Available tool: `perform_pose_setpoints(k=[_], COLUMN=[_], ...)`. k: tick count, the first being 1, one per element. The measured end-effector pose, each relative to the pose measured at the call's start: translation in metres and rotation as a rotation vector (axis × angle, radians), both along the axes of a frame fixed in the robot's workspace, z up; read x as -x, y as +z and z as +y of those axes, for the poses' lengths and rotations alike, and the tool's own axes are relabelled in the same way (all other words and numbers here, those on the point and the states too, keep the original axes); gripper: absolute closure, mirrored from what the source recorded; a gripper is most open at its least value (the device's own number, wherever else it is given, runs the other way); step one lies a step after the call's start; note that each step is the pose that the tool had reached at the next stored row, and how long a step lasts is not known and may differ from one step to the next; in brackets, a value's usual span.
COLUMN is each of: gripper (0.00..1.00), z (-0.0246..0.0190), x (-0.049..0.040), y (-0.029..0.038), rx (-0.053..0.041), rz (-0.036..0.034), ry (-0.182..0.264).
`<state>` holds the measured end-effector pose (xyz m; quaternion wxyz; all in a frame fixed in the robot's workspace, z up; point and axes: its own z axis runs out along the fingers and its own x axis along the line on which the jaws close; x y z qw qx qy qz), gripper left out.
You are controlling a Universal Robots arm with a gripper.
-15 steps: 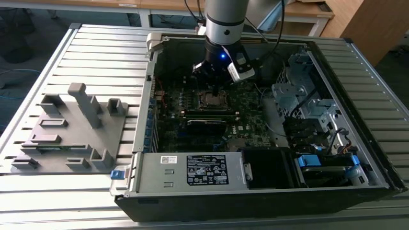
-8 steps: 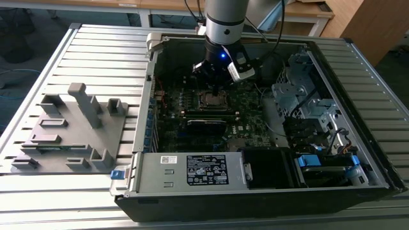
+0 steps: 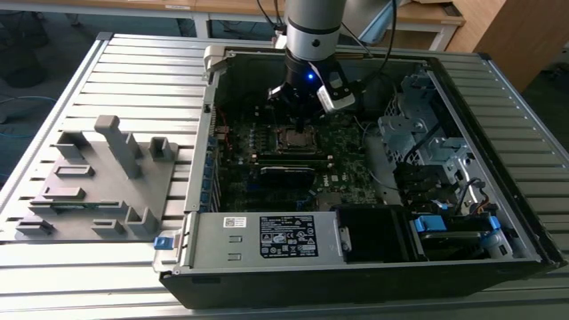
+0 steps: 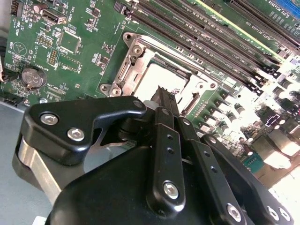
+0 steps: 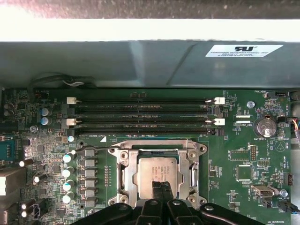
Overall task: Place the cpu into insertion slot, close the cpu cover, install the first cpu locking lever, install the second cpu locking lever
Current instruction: 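Install the first cpu locking lever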
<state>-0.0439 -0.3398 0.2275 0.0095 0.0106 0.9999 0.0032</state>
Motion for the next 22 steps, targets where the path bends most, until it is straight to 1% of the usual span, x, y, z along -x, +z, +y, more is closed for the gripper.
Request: perform_pose_setpoints(k=[8, 11, 15, 22], gripper=[0.9, 0.9, 0.9, 0.9], z=[0.0, -0.0001, 0.0, 0.0], x=[0.0, 0.0, 0.0, 0.0], y=[0.0003, 0.0016, 0.0057, 0.0172], rx=[0.0, 0.0002, 0.0001, 0.0], rz=[0.0001, 0.0001, 0.0004, 0.0012], ry=[0.0, 0.0, 0.0, 0.0])
